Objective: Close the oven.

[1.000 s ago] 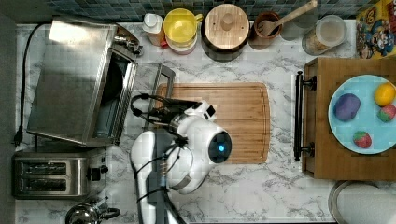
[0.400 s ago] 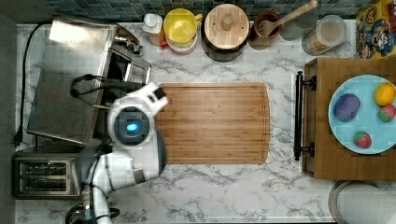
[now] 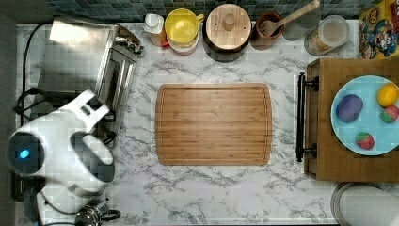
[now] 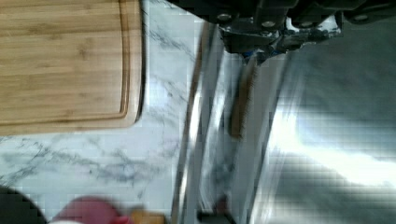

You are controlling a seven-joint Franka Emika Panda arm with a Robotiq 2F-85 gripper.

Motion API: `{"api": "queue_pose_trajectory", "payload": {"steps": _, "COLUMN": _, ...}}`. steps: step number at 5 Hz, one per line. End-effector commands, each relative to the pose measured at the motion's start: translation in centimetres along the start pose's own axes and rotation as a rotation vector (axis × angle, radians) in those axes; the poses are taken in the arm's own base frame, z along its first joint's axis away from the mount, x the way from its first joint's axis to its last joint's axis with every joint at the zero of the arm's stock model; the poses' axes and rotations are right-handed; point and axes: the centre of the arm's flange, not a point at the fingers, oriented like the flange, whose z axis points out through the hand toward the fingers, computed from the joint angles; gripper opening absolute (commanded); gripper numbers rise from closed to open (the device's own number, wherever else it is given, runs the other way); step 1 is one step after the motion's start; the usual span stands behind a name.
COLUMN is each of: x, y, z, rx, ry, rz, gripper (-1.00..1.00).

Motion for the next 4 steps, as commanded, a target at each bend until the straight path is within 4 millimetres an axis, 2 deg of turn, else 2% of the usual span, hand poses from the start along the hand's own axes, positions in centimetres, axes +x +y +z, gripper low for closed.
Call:
{"api": "queue_pose_trajectory", "payload": {"steps": 1, "x": 5.11, "y": 3.88, "z": -8.24, "rx": 0.058, "ry": 0.114, "rz": 0.129, "gripper": -1.00}}
{"api": "queue_pose_trajectory", "payload": {"steps": 4, "x": 5.11, "y": 3.87, "z": -8.25, "rx": 0.058, "ry": 0.115, "rz": 0.129, "gripper": -1.00}}
